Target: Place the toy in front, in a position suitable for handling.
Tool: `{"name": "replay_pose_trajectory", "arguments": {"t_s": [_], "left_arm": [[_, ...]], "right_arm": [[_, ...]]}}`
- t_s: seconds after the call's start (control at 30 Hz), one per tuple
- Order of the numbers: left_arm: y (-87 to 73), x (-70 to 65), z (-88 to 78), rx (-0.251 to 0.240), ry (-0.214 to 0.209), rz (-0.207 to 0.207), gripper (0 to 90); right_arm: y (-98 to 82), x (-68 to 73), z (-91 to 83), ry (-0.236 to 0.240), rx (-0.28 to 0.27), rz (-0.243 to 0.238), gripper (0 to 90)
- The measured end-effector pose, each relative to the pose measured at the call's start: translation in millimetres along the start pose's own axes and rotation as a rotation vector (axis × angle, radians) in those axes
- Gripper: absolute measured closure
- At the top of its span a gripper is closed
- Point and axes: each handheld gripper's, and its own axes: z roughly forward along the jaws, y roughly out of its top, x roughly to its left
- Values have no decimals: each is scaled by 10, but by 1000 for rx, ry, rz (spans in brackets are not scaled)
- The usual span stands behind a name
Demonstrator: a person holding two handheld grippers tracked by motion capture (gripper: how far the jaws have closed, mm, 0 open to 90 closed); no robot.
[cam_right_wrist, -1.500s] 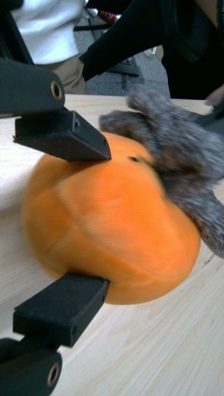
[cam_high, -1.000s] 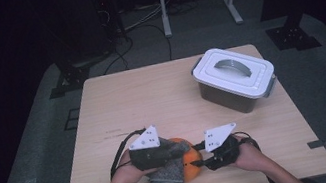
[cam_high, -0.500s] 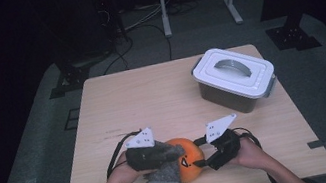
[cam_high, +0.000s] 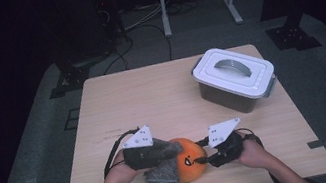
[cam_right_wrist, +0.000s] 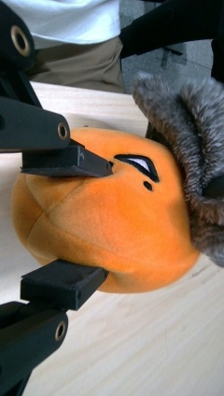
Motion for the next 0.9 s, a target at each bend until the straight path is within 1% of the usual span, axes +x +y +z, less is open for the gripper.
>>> {"name": "replay_pose_trajectory", "arguments": {"t_s": [0.07,0.1,0.2,0.27,0.3,0.33,0.37,0.43,0.47,0.5,0.53,0.63,0.7,0.73,0.87,0.9], "left_arm": [[-13,5,11,6,3,-5,755],[-52,17,77,15,-16,-18,755],[-64,-2,168,26,-34,-22,754],[-52,-26,191,27,-53,-20,754],[-42,-44,201,27,-70,-16,753],[-36,-55,210,29,-81,-11,754],[-27,-71,223,36,-94,-7,753],[-15,-102,253,44,-116,-3,750],[-11,-108,261,48,-113,1,750],[-11,-108,261,48,-113,1,750],[-8,-91,248,46,-102,0,751],[-9,-52,192,37,-79,-2,754],[-12,-46,177,33,-76,-7,755],[-30,-16,134,27,-63,-13,754],[-82,42,57,19,-29,-41,754],[-95,61,35,26,-19,-42,754]], "right_arm": [[-18,-41,-67,-10,-1,6,508],[-35,-61,-87,-13,2,16,497],[-77,-109,-82,11,11,65,365],[-69,-130,-72,34,21,104,291],[-61,-136,-71,45,16,124,277],[-53,-137,-76,57,-10,142,277],[-49,-136,-76,61,-20,151,276],[-46,-138,-46,52,-11,164,277],[-53,-136,-27,45,-7,170,293],[-53,-136,-27,45,-7,170,293],[-74,-122,-11,37,-8,174,381],[-79,-85,-21,24,-6,130,457],[-78,-67,-36,20,-2,96,477],[-81,-64,-44,20,-2,84,482],[-100,-54,-71,25,2,72,484],[-105,-56,-74,27,1,70,483]]}}
